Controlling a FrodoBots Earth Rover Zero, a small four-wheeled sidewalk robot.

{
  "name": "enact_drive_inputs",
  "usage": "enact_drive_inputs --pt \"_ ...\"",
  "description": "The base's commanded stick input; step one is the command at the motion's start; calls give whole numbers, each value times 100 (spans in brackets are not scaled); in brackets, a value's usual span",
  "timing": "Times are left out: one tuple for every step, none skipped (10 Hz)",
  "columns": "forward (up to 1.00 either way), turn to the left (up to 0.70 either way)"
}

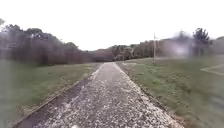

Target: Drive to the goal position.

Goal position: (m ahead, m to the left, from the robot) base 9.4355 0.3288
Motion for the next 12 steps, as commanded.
enact_drive_inputs --pt "70 0" --pt "70 14" --pt "70 27" --pt "70 30" --pt "70 24" --pt "70 0" --pt "70 0" --pt "70 0" --pt "70 0" --pt "70 0" --pt "70 0" --pt "70 0"
